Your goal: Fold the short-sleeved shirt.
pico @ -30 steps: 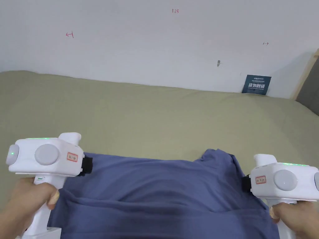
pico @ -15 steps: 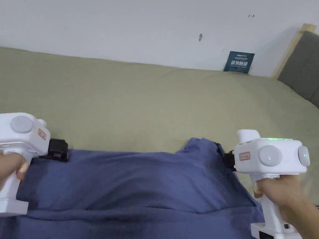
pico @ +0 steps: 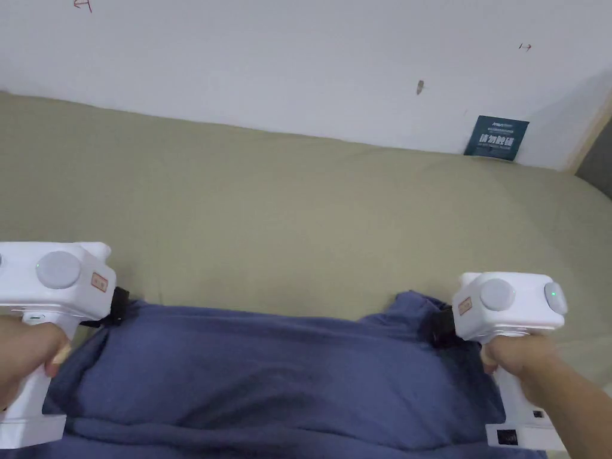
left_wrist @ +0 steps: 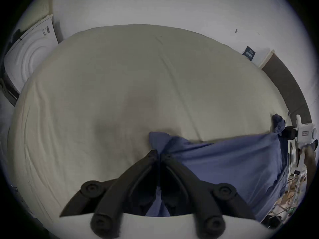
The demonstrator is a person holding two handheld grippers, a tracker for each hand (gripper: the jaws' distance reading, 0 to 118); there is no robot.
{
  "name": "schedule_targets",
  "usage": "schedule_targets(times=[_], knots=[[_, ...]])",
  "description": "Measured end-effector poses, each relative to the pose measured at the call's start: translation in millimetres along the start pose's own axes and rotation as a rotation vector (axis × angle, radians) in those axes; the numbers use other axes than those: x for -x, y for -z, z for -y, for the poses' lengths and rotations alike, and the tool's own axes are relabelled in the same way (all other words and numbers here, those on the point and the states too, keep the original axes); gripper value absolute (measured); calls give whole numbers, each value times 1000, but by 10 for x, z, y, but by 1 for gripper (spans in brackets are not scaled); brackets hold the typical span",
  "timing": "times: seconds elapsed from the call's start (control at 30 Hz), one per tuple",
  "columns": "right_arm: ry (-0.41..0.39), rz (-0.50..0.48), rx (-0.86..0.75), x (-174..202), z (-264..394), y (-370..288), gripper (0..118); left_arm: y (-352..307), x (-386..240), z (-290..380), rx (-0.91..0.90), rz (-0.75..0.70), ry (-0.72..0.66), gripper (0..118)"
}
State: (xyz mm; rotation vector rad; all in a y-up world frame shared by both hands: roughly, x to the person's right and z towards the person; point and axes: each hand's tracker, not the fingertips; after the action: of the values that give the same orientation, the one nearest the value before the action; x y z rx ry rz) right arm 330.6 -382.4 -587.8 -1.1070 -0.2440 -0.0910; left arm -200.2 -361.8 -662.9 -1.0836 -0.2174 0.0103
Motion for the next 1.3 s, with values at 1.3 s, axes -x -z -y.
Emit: schedule_targets(times=[1.3], knots=[[48, -114, -62, -652, 2770, -1356, 7, -1147, 580, 2307, -29, 156, -65, 6]])
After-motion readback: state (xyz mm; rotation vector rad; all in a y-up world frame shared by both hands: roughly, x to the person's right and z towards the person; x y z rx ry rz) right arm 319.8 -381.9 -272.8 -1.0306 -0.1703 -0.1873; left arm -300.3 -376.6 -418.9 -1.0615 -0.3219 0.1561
